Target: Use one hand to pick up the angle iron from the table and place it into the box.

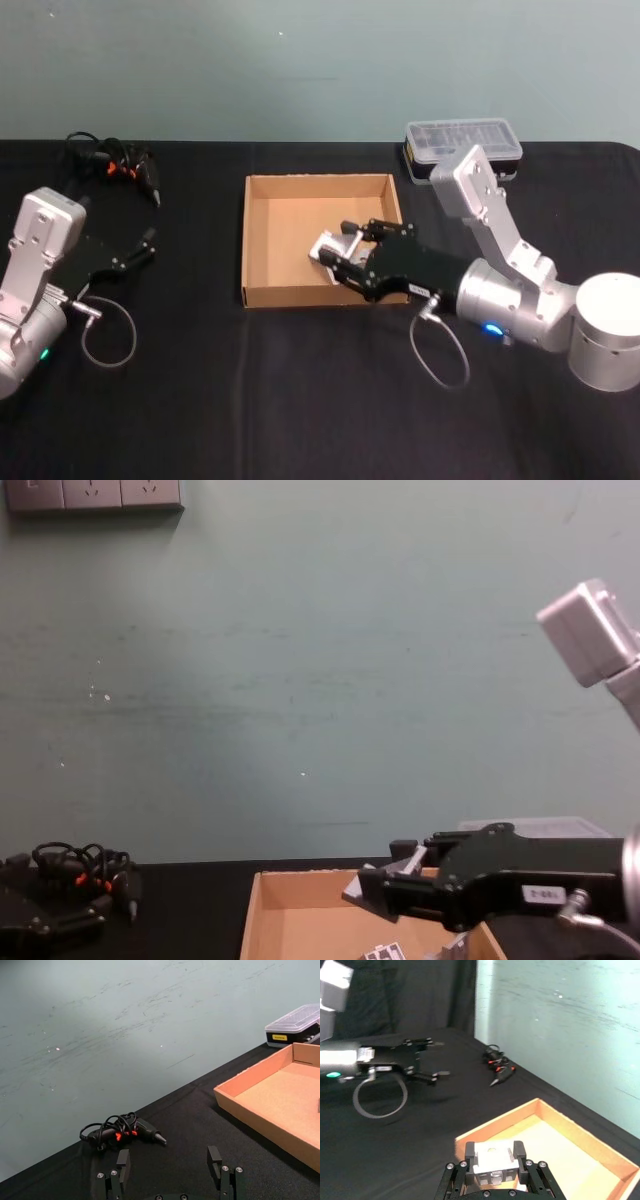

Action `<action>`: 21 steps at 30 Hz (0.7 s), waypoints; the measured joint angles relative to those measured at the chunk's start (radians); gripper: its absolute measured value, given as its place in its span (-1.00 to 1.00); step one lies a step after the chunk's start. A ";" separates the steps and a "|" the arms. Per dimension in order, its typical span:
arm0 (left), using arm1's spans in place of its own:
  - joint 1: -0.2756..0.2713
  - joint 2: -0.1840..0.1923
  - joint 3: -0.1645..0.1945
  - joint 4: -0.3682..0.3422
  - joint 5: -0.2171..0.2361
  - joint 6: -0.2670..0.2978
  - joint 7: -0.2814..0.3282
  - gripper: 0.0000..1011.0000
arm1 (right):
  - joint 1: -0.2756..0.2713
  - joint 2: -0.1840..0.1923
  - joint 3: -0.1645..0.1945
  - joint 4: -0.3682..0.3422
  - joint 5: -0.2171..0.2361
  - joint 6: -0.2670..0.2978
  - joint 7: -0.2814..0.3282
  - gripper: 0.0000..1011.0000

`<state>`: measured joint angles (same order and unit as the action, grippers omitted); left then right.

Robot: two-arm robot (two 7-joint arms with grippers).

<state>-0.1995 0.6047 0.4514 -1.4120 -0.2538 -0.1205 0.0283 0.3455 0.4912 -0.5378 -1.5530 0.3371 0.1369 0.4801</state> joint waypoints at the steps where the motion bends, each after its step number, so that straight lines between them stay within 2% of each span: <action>1: 0.000 0.000 0.000 0.000 0.000 0.000 0.000 1.00 | 0.004 -0.009 0.001 0.009 -0.002 0.000 -0.005 -0.09; 11: 0.000 0.000 0.000 0.000 0.000 0.000 0.000 1.00 | 0.071 -0.140 -0.002 0.176 -0.041 0.020 -0.048 -0.09; 21: 0.000 0.000 0.000 0.000 0.000 0.000 0.000 1.00 | 0.125 -0.233 -0.019 0.293 -0.074 0.035 -0.060 -0.09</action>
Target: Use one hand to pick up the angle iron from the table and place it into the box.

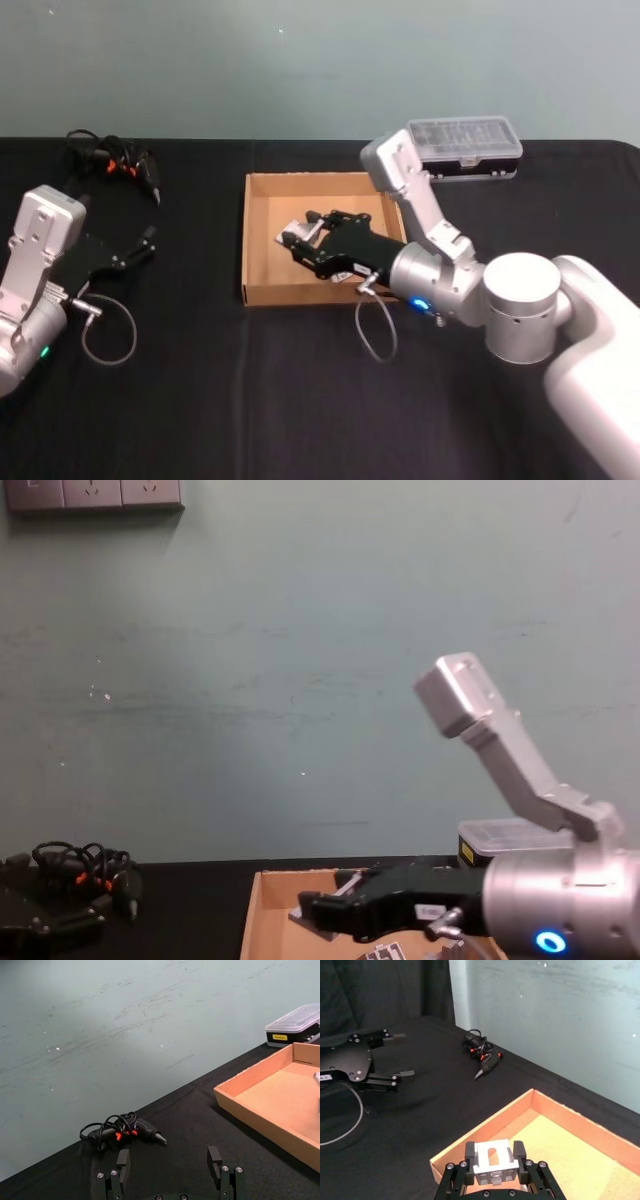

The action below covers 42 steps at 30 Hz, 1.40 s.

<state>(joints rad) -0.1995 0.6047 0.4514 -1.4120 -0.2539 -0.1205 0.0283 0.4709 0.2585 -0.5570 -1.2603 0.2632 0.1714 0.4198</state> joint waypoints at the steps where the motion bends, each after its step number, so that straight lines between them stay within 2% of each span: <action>1: 0.000 0.000 0.000 0.000 0.000 0.000 0.000 1.00 | 0.007 -0.014 -0.002 0.017 -0.006 0.002 -0.002 -0.09; 6: 0.000 0.000 0.000 0.000 0.000 0.000 0.000 1.00 | 0.028 -0.053 -0.011 0.072 -0.032 0.005 -0.013 -0.09; 13: 0.000 0.000 0.000 0.000 0.000 0.000 0.000 1.00 | 0.042 -0.086 -0.014 0.127 -0.062 0.007 -0.023 -0.09; 21: 0.000 0.000 0.000 0.000 0.000 0.000 0.000 1.00 | 0.046 -0.106 0.001 0.168 -0.073 0.001 -0.022 -0.09; 33: 0.000 0.000 0.000 0.000 0.000 0.000 0.000 1.00 | 0.047 -0.116 0.009 0.181 -0.098 0.013 -0.015 -0.06; 35: 0.000 0.000 0.000 0.000 0.000 0.000 0.000 1.00 | 0.047 -0.119 0.012 0.184 -0.102 0.015 -0.015 0.10; 36: 0.000 0.000 0.000 0.000 0.000 0.000 0.000 1.00 | 0.046 -0.120 0.013 0.184 -0.103 0.016 -0.015 0.10; 37: 0.000 0.000 0.000 0.000 0.000 0.000 0.000 1.00 | 0.046 -0.120 0.014 0.184 -0.104 0.016 -0.015 0.20; 40: 0.000 0.000 0.000 0.000 0.000 0.000 0.000 1.00 | 0.042 -0.123 0.017 0.185 -0.107 0.017 -0.015 0.32; 41: 0.000 0.000 0.000 0.000 0.000 0.000 0.000 1.00 | 0.042 -0.123 0.018 0.185 -0.108 0.017 -0.015 0.45; 42: 0.000 0.000 0.000 0.000 0.000 0.000 0.000 1.00 | 0.041 -0.124 0.019 0.186 -0.109 0.017 -0.015 0.48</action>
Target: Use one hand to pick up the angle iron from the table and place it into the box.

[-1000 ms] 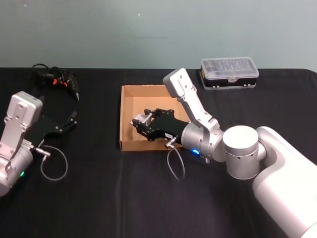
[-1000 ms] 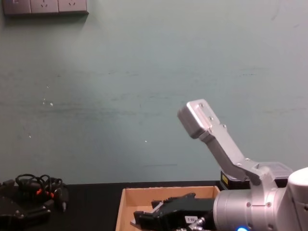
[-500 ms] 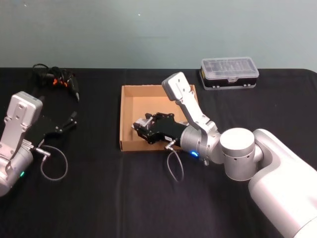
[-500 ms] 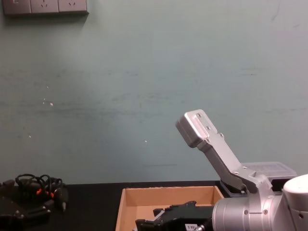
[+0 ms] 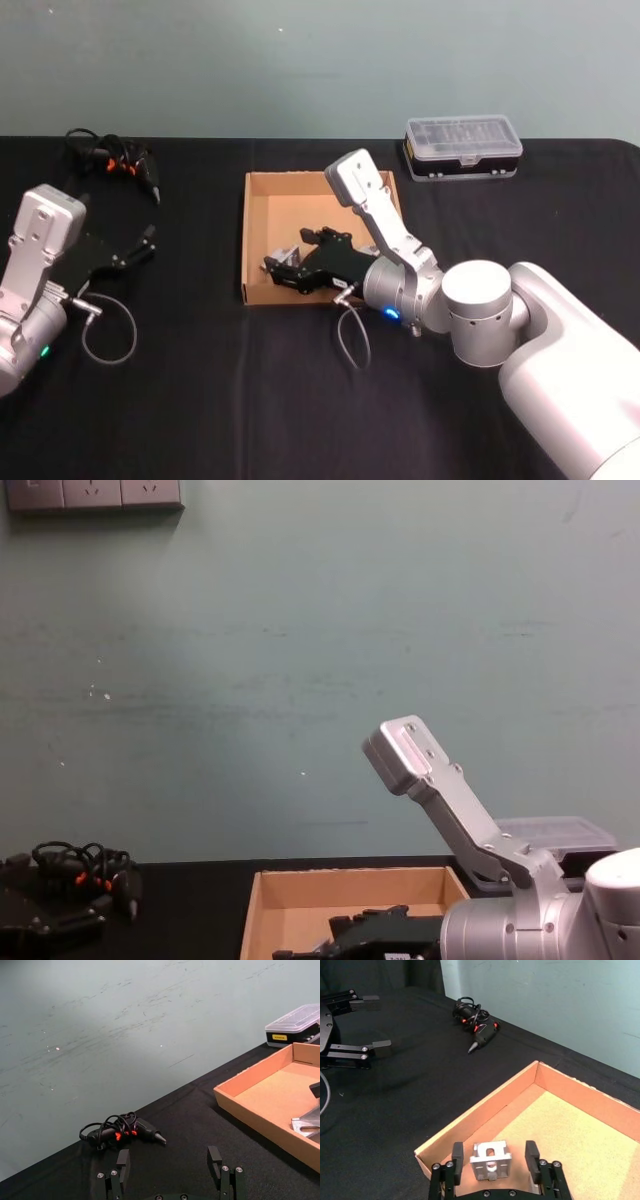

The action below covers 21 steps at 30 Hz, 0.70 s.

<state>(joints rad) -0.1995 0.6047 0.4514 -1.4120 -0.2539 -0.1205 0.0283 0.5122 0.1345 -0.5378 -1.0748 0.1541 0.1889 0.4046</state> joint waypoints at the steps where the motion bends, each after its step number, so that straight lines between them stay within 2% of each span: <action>1: 0.000 0.000 0.000 0.000 0.000 0.000 0.000 1.00 | -0.001 -0.001 0.001 0.000 -0.001 0.000 0.000 0.56; 7: 0.000 0.000 0.000 0.000 0.000 0.000 0.000 1.00 | -0.024 0.006 0.015 -0.034 -0.006 -0.010 -0.008 0.90; 10: 0.000 0.000 0.000 0.000 0.000 0.000 0.000 1.00 | -0.039 0.014 0.020 -0.066 -0.009 -0.018 -0.015 0.98; 16: 0.000 0.000 0.000 0.000 0.000 0.000 0.000 1.00 | -0.097 0.046 0.066 -0.175 0.000 -0.043 -0.044 0.98; 17: 0.000 0.000 0.000 0.000 0.000 0.000 0.000 1.00 | -0.097 0.046 0.066 -0.175 0.000 -0.043 -0.044 0.98; 21: 0.000 0.000 0.000 0.000 0.000 0.000 0.000 1.00 | -0.145 0.073 0.115 -0.246 0.028 -0.067 -0.059 0.98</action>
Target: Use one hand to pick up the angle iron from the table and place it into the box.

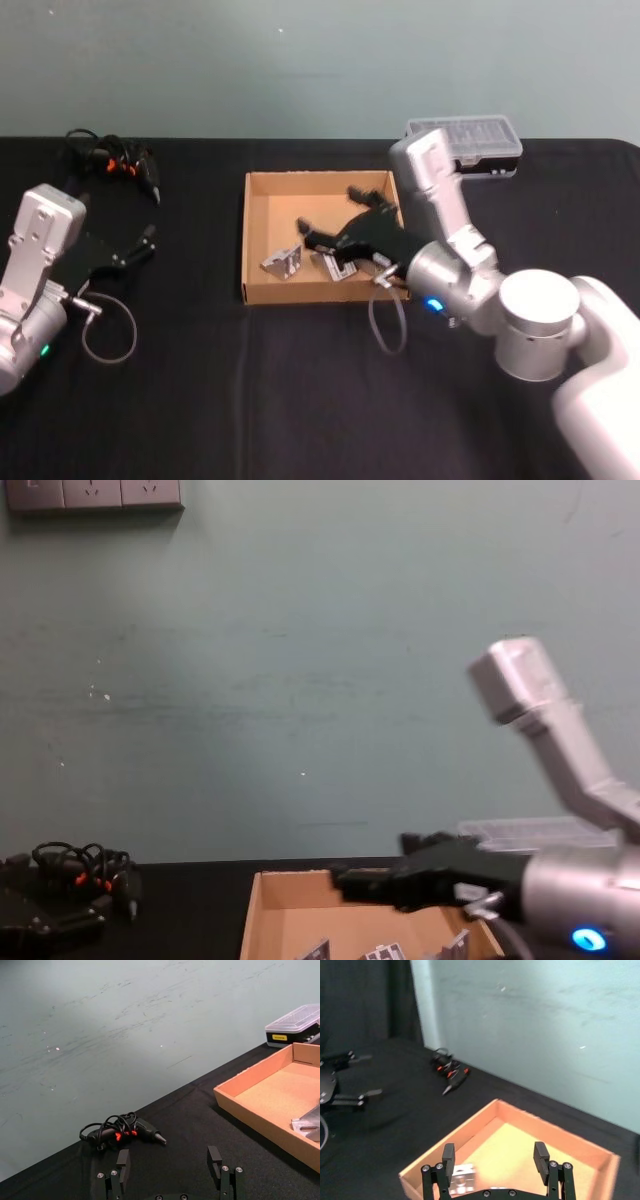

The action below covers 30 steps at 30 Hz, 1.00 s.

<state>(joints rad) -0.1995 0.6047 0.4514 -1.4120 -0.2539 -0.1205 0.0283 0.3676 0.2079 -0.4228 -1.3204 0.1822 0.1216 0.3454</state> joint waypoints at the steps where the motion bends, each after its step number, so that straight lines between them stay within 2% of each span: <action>1: 0.000 0.000 0.000 0.000 0.000 0.000 0.000 1.00 | -0.009 0.005 0.009 -0.011 0.004 -0.004 -0.003 0.98; 8: 0.000 0.000 0.000 0.000 0.000 0.000 0.000 1.00 | -0.097 0.060 0.082 -0.108 0.018 -0.078 -0.041 0.98; 18: 0.000 0.000 0.000 0.000 0.000 0.000 0.000 1.00 | -0.203 0.100 0.197 -0.152 0.013 -0.148 -0.101 0.98; 24: 0.000 0.000 0.000 0.000 0.000 0.000 0.000 1.00 | -0.238 0.101 0.245 -0.137 0.012 -0.173 -0.115 0.98; 30: 0.000 0.000 0.000 0.000 0.000 0.000 0.000 1.00 | -0.250 0.100 0.258 -0.131 0.005 -0.187 -0.118 0.98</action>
<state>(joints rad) -0.1996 0.6047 0.4514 -1.4120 -0.2539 -0.1205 0.0283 0.1178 0.3078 -0.1648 -1.4511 0.1867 -0.0654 0.2279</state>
